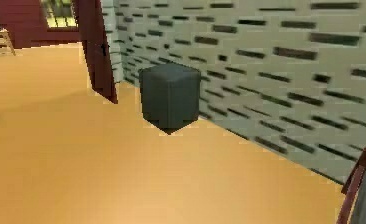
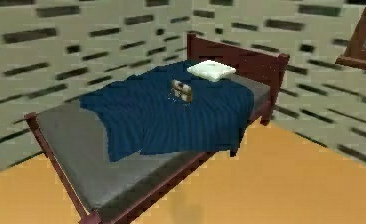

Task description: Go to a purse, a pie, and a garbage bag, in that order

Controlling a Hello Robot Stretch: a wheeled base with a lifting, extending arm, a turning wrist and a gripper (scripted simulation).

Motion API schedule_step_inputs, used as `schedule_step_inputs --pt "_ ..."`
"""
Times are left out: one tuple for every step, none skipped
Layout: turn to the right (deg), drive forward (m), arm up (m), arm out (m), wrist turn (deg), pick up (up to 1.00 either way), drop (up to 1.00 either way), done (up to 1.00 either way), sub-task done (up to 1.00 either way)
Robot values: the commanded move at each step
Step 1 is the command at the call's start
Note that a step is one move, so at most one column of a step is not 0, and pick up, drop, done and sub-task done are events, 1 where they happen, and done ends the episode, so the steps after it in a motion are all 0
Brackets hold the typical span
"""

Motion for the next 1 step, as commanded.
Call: schedule_step_inputs --pt "-36.0 0.00 0.00 0.00 0.0 0.00 0.00 0.00 0.00"
